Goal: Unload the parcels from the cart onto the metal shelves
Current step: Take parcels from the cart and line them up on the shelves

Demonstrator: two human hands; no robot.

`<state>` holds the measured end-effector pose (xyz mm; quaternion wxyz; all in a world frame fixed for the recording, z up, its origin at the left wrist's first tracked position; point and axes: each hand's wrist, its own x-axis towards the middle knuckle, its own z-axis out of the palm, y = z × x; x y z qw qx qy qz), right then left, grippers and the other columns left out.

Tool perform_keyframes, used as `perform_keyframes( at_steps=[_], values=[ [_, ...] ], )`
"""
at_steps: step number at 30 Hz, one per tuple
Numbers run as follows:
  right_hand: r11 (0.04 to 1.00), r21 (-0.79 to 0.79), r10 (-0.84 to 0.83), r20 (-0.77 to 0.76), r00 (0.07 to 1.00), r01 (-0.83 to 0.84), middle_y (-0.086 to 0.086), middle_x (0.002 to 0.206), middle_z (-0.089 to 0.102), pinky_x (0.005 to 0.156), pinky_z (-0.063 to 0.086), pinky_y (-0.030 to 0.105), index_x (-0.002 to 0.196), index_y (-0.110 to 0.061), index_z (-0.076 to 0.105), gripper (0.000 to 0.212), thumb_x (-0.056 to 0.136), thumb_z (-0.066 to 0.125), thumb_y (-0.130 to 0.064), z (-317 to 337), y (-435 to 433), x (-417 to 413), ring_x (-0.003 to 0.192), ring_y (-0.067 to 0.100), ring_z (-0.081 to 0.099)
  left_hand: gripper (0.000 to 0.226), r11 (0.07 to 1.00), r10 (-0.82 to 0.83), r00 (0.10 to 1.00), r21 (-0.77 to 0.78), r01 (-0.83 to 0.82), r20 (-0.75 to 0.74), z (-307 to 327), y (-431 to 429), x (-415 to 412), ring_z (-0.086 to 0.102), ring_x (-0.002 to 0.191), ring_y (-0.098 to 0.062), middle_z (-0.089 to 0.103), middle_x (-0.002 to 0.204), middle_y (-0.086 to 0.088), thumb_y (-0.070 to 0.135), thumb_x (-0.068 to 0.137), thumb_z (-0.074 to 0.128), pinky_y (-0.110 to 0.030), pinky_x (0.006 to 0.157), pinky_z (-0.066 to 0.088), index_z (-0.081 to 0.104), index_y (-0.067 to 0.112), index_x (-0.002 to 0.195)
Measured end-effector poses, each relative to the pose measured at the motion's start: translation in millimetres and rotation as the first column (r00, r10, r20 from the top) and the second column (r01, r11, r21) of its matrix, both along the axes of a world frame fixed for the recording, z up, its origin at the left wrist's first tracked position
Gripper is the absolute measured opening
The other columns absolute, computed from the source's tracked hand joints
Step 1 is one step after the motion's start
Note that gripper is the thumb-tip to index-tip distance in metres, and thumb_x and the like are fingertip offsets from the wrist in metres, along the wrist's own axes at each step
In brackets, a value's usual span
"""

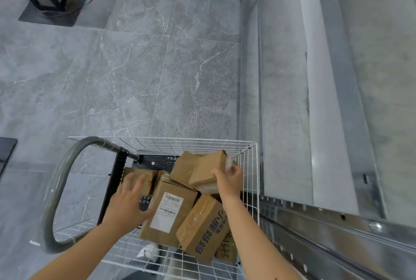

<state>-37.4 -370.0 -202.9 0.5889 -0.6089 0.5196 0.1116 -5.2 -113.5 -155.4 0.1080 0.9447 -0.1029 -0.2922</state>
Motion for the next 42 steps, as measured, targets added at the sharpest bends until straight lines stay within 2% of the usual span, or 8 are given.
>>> perform_keyframes(
  at_steps=[8,14,19,22,27,30,35,42],
  values=[
    [0.855,0.502,-0.342,0.360,0.868,0.129,0.016,0.123,0.059,0.107,0.041,0.051,0.133,-0.016,0.044,0.080,0.059,0.071,-0.011,136,-4,-7,0.117,0.035,0.055,0.082,0.848,0.175,0.976,-0.484,-0.216,-0.127,102,-44,26,0.042,0.122,-0.022,0.010,0.145,0.003,0.041,0.081,0.068,-0.032,0.099,0.041,0.016,0.035,0.144],
    [0.947,-0.319,0.164,0.559,0.812,0.028,-0.012,0.131,0.045,0.100,0.047,0.032,0.137,-0.032,0.036,0.092,0.062,0.087,-0.017,239,21,-30,0.122,0.006,0.048,0.087,0.643,0.175,0.960,-0.712,-0.281,-0.221,206,-68,32,0.055,0.104,-0.014,0.016,0.145,0.001,0.074,0.065,0.052,-0.023,0.079,0.043,0.016,0.048,0.141],
    [0.398,-0.916,0.626,0.311,0.715,0.050,-0.001,0.143,0.030,0.104,0.044,0.043,0.143,-0.021,0.027,0.094,0.067,0.082,-0.030,277,44,-51,0.136,0.021,0.027,0.070,0.467,-0.079,0.899,-0.813,-0.348,-0.430,279,-71,29,0.063,0.104,-0.018,0.047,0.132,0.010,0.067,0.081,0.049,-0.035,0.086,0.052,0.015,0.054,0.141],
    [0.075,-0.992,0.716,0.124,0.686,0.102,0.000,0.146,0.032,0.101,0.047,0.048,0.144,-0.015,0.029,0.087,0.072,0.077,-0.016,287,68,-70,0.139,0.026,0.027,0.069,0.447,-0.198,0.864,-0.827,-0.340,-0.462,304,-60,15,0.069,0.091,-0.008,0.064,0.102,0.023,0.056,0.078,0.046,-0.024,0.070,0.055,0.019,0.048,0.141],
    [-0.207,-0.969,0.740,-0.065,0.670,0.135,0.001,0.147,0.033,0.114,0.033,0.043,0.147,-0.015,0.029,0.080,0.079,0.070,-0.004,303,104,-105,0.141,0.028,0.025,0.057,0.461,-0.278,0.853,-0.840,-0.285,-0.442,315,-37,-7,0.067,0.101,-0.012,0.062,0.124,0.006,0.046,0.085,0.051,-0.039,0.087,0.055,0.029,0.048,0.137],
    [-0.115,-0.987,0.717,-0.005,0.697,0.111,0.003,0.148,0.030,0.118,0.027,0.038,0.144,-0.015,0.030,0.081,0.078,0.077,-0.019,319,122,-129,0.143,0.028,0.023,0.041,0.447,-0.311,0.859,-0.860,-0.245,-0.407,323,-30,-18,0.065,0.103,-0.014,0.060,0.123,0.008,0.034,0.096,0.047,-0.037,0.087,0.055,0.033,0.055,0.128],
    [0.402,-0.862,0.371,0.462,0.805,0.310,0.005,0.148,0.025,0.109,0.041,0.036,0.144,-0.025,0.025,0.081,0.081,0.064,-0.057,354,161,-169,0.141,0.022,0.027,0.041,0.406,-0.449,0.809,-0.893,-0.192,-0.378,340,-23,-52,0.069,0.093,-0.013,0.069,0.105,0.012,0.023,0.100,0.042,-0.026,0.069,0.057,0.037,0.055,0.125],
    [0.614,-0.563,-0.037,0.679,0.733,0.553,-0.012,0.143,0.041,0.085,0.055,0.023,0.139,-0.041,0.034,0.070,0.084,0.072,-0.019,377,206,-251,0.126,-0.003,0.045,0.037,0.371,-0.696,0.633,-0.925,-0.086,-0.339,348,-18,-122,0.066,0.105,-0.019,0.060,0.128,0.001,0.026,0.099,0.043,-0.040,0.085,0.055,0.045,0.056,0.122]
  ],
)
